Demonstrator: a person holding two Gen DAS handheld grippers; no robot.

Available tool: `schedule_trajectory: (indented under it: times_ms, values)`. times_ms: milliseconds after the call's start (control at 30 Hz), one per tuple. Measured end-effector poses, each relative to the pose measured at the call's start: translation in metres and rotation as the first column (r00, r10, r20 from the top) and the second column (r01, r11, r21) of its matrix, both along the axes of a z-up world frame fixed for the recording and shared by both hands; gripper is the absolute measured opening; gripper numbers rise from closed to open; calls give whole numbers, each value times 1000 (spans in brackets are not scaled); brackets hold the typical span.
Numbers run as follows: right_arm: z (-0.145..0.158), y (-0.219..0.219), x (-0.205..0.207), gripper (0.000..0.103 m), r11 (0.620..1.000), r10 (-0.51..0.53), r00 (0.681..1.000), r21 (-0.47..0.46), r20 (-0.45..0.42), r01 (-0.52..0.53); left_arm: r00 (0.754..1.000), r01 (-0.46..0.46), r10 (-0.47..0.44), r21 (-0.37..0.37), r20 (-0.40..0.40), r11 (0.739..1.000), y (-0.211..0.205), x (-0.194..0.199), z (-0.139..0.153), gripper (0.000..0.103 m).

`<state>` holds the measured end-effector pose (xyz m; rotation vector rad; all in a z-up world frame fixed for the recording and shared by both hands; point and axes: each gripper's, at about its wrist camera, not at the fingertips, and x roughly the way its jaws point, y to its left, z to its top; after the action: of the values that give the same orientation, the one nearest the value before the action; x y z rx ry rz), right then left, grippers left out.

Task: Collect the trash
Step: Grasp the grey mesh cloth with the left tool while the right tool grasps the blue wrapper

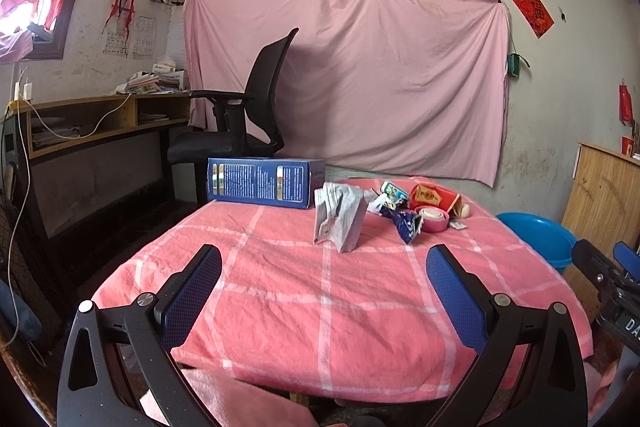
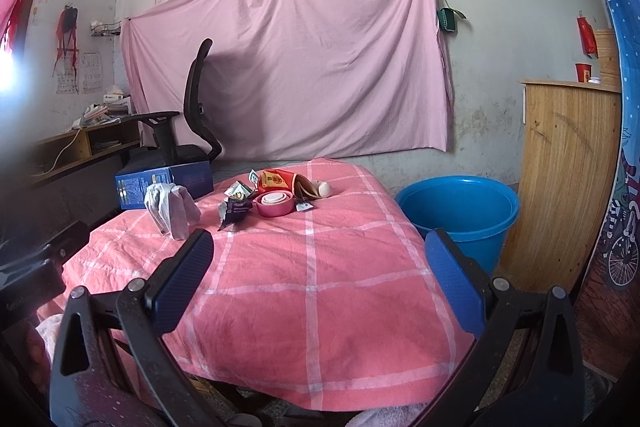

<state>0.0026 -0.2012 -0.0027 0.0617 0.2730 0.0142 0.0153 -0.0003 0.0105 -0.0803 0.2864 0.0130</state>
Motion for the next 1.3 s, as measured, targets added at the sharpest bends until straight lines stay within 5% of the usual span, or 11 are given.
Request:
schedule_trajectory:
  times_ms: [467,867,967,1100,1300]
  values:
    - [30,11,69,103,995,86,994,-53,71,-82,993,72,-76,-44,-91,996,18,86,1,100]
    - [15,34,151,103,979,205,976,7,-71,-205,964,103,-136,-151,-229,983,41,152,-25,99]
    - [4,46,166,95,967,255,957,21,-137,-255,953,133,-172,-165,-250,977,41,158,-33,90]
    - [-12,57,182,83,952,303,925,40,-230,-302,933,164,-213,-185,-290,969,45,170,-42,63]
    - [-26,65,199,73,938,346,881,103,-324,-330,920,184,-259,-260,-293,948,58,175,-46,44]
